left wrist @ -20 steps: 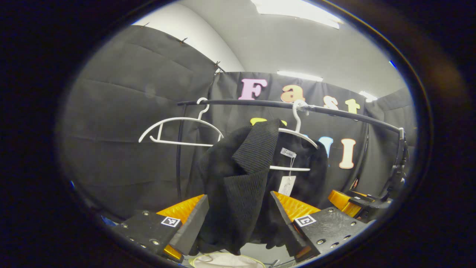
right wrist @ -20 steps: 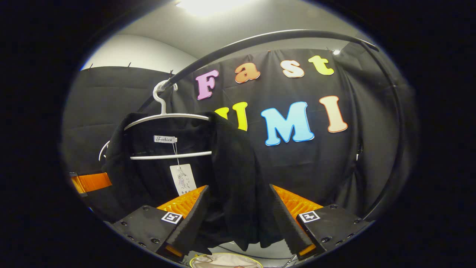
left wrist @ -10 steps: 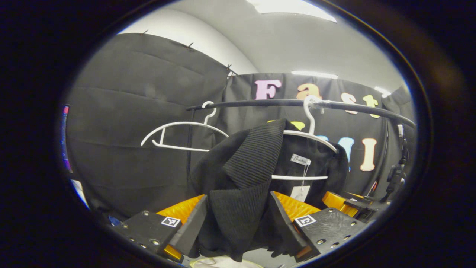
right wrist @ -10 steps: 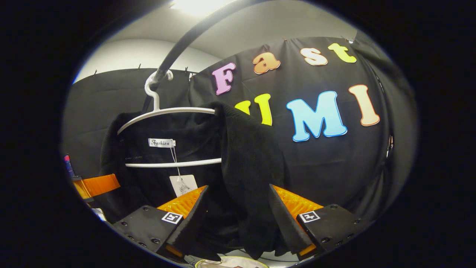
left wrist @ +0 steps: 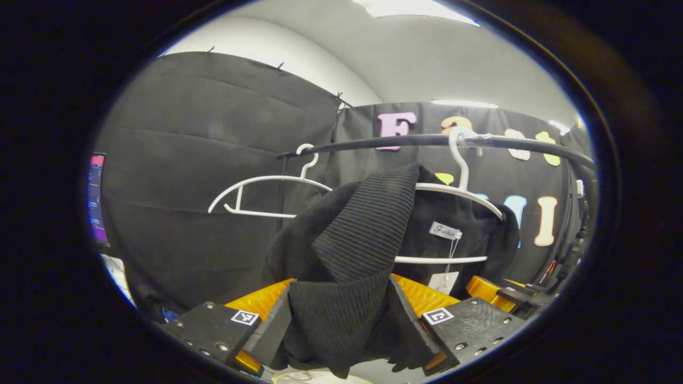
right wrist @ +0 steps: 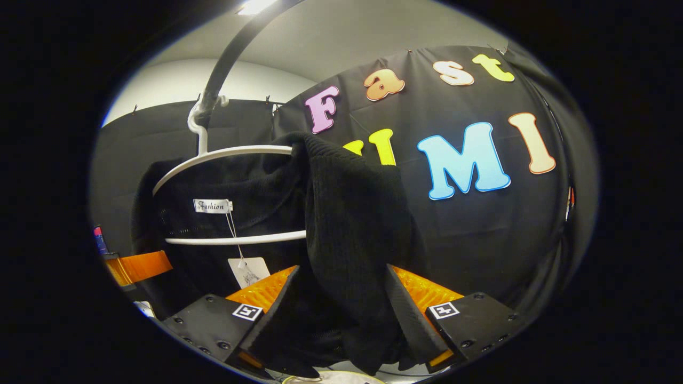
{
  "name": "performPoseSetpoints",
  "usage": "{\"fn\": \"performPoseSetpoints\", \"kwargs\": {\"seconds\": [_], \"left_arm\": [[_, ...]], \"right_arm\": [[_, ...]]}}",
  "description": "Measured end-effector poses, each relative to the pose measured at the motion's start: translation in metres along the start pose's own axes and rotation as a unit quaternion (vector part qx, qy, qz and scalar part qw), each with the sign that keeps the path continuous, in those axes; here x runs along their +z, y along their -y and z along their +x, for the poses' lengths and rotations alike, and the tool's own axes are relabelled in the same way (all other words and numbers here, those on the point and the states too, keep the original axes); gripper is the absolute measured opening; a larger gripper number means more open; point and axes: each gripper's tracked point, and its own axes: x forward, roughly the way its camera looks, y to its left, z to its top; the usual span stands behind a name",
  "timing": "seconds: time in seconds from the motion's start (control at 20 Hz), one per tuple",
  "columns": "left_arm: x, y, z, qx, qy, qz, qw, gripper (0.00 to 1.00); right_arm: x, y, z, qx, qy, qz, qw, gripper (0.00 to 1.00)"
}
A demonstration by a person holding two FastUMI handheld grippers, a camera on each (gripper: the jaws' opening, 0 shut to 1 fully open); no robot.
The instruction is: Grasp the clothes on the hanger with both hands and then place them into the laundry hamper below.
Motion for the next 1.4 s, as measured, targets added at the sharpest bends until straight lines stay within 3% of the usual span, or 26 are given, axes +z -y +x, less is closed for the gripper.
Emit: {"fn": "performPoseSetpoints", "kwargs": {"seconds": [0.15,0.25,0.3,0.35,0.45,0.5,0.55,0.6,0.7,0.85,0.9,0.95,1.0,1.1,1.4], "left_arm": [[0.006,0.0,0.003,-0.003,0.009,-0.003,1.0,0.94],[0.003,0.002,0.006,-0.007,0.006,-0.003,1.0,0.92],[0.003,0.001,0.007,-0.003,0.004,-0.005,1.0,0.83],[0.001,0.006,0.007,-0.01,0.001,-0.008,1.0,0.74],[0.0,0.017,0.008,-0.027,0.0,-0.022,0.999,0.56],[0.002,0.015,0.007,-0.02,0.002,-0.028,0.999,0.39],[-0.001,0.017,0.004,-0.03,-0.002,-0.032,0.999,0.21],[-0.002,0.022,0.002,-0.045,-0.008,-0.034,0.998,0.21],[-0.003,0.039,-0.001,-0.08,-0.013,-0.042,0.996,0.21],[-0.006,0.039,-0.004,-0.087,-0.022,-0.03,0.996,0.21],[-0.006,0.039,-0.005,-0.088,-0.02,-0.028,0.996,0.21],[-0.004,0.027,-0.009,-0.064,-0.013,-0.025,0.998,0.21],[0.001,0.023,-0.002,-0.063,-0.013,-0.031,0.997,0.02],[-0.006,0.027,-0.008,-0.068,-0.016,-0.048,0.996,0.03],[0.011,0.016,-0.018,-0.065,-0.002,-0.031,0.997,0.02]], "right_arm": [[0.007,0.003,0.002,0.001,0.012,0.012,1.0,0.87],[0.007,0.004,0.006,0.001,0.013,0.006,1.0,0.68],[0.007,0.004,0.008,0.004,0.012,0.003,1.0,0.59],[0.007,0.004,0.009,0.005,0.011,0.001,1.0,0.59],[0.006,0.013,0.009,-0.005,0.005,0.003,1.0,0.3],[0.008,0.015,0.009,-0.006,0.007,0.014,1.0,0.11],[0.009,0.01,0.013,0.004,0.007,0.026,1.0,0.13],[0.009,0.01,0.012,0.016,0.007,0.027,0.999,0.05],[0.006,0.002,0.013,0.05,0.0,0.028,0.998,0.04],[0.011,0.008,0.006,0.055,0.009,0.017,0.998,0.0],[0.012,0.008,0.005,0.055,0.012,0.018,0.998,0.04],[0.012,0.008,0.005,0.055,0.013,0.02,0.998,0.04],[0.013,0.007,0.004,0.055,0.014,0.021,0.998,0.04],[0.015,0.008,0.003,0.058,0.017,0.02,0.998,0.04],[0.022,0.019,0.0,0.045,0.025,0.039,0.998,0.0]]}}
